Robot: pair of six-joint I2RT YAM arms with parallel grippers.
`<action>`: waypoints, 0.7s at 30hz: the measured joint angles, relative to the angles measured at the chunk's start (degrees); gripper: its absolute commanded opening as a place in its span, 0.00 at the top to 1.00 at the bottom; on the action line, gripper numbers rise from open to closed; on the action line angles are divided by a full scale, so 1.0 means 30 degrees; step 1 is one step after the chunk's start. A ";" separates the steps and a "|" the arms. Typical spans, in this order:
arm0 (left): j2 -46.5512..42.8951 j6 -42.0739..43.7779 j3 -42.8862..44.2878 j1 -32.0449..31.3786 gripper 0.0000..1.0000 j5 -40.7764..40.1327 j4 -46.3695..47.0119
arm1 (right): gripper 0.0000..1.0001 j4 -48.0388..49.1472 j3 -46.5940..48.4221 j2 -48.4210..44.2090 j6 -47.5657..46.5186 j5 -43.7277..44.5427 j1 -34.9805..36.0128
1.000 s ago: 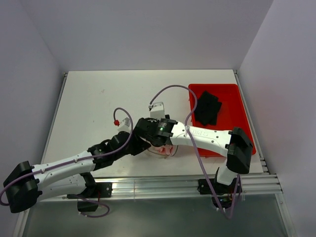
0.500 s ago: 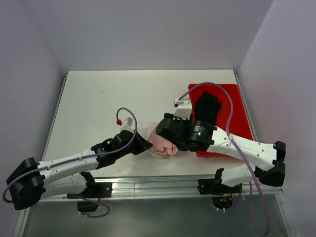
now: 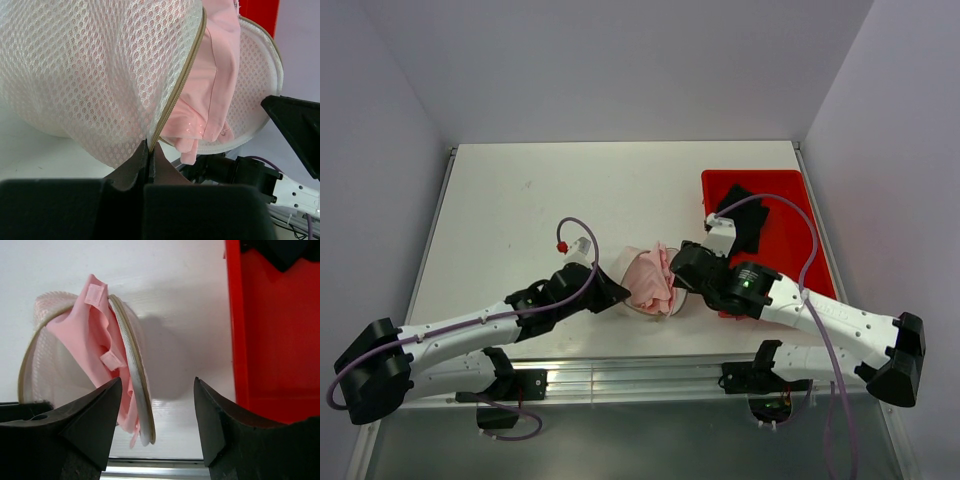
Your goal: Place the bra in the laundry bag and zip it closed
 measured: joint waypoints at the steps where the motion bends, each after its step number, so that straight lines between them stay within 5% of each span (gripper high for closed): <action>1: 0.0000 0.0000 0.0000 0.0000 1.00 0.0007 0.0000 | 0.34 0.0510 -0.0313 -0.0204 -0.0153 -0.0350 -0.0211; 6: 0.0007 0.0007 0.0000 0.0015 1.00 0.0022 0.0000 | 0.36 0.2674 -0.1486 -0.0364 -0.0532 -0.1763 -0.0597; 10: 0.0007 0.0007 0.0000 0.0029 1.00 0.0080 0.0000 | 0.61 0.3840 -0.1800 -0.0277 -0.0648 -0.2521 -0.0597; 11: 0.0007 0.0007 0.0000 0.0036 1.00 0.0080 0.0000 | 0.75 0.4131 -0.1945 -0.0270 -0.0641 -0.2681 -0.0597; 14: 0.0007 0.0036 0.0000 0.0102 1.00 0.0117 -0.0015 | 0.99 0.4510 -0.2368 -0.0270 -0.0656 -0.2936 -0.0648; 21: -0.0801 0.0605 0.0124 0.1115 1.00 0.0226 -0.0612 | 1.00 0.2397 -0.0692 -0.0444 -0.1610 -0.2317 -0.1741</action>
